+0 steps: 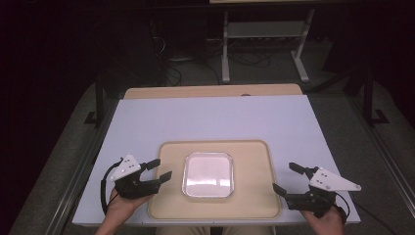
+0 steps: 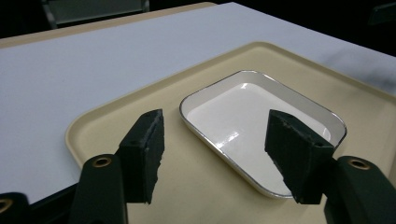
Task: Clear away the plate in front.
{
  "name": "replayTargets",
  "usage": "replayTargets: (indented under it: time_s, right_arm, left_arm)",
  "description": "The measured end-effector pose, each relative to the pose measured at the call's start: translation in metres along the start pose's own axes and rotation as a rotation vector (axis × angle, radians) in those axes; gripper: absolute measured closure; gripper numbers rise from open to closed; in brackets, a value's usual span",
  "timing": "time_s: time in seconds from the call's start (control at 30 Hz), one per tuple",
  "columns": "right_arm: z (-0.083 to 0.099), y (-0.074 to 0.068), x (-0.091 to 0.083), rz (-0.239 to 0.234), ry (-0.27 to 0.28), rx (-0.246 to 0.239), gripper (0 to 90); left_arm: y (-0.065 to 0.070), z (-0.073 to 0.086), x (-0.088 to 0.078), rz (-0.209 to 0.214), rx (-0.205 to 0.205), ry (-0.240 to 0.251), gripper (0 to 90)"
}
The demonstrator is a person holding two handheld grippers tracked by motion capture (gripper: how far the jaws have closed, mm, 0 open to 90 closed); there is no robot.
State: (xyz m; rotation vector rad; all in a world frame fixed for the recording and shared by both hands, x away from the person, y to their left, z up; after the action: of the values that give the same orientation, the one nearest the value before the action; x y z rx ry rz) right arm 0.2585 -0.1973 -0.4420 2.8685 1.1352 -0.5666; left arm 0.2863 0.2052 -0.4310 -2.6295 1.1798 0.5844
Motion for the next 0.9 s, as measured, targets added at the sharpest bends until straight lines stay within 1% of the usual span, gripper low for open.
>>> replayTargets:
  time_s: [0.1, 0.17, 0.27, 0.37, 0.47, 0.7, 0.8, 0.9]
  right_arm:
    - [0.0, 0.0, 0.0, 0.0, 0.0, 0.001, 13.4]
    - [0.0, 0.0, 0.0, 0.001, 0.002, 0.001, 13.4]
    - [0.0, 0.0, 0.0, 0.001, 0.002, 0.002, 13.4]
    - [-0.001, 0.001, -0.001, 0.004, 0.004, 0.004, 13.4]
    - [-0.001, 0.002, -0.002, 0.007, 0.006, 0.004, 13.4]
    - [-0.001, 0.003, -0.003, 0.009, 0.007, 0.004, 13.4]
    - [-0.001, 0.003, -0.003, 0.008, 0.006, 0.008, 13.4]
    - [-0.001, 0.003, -0.003, 0.005, 0.005, 0.005, 13.4]
  left_arm:
    - [-0.003, 0.002, -0.002, -0.001, -0.006, 0.004, 33.4]
    - [-0.004, 0.004, -0.004, -0.01, 0.003, 0.008, 31.9]
    - [-0.004, 0.005, -0.006, -0.013, 0.002, 0.008, 31.9]
    - [-0.002, 0.008, -0.009, -0.024, 0.018, 0.012, 31.3]
    - [-0.001, 0.01, -0.01, -0.023, 0.011, 0.022, 29.7]
    - [0.001, 0.014, -0.011, -0.046, 0.039, 0.038, 27.9]
    - [0.002, 0.015, -0.01, -0.052, 0.048, 0.039, 27.9]
    - [0.003, 0.016, -0.008, -0.058, 0.066, 0.031, 27.9]
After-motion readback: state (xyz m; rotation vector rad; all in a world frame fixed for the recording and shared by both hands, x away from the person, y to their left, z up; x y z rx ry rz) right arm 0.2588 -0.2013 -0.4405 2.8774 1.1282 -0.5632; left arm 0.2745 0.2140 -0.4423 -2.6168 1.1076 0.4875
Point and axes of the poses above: each handheld gripper's, and its own axes: x roughly forward along the jaws, z roughly out of its underside, y roughly to its right, the point moved 7 cm from there along x, roughly forward along the jaws, and after that the axes turned 7 degrees about x, right-handed, at the moved point
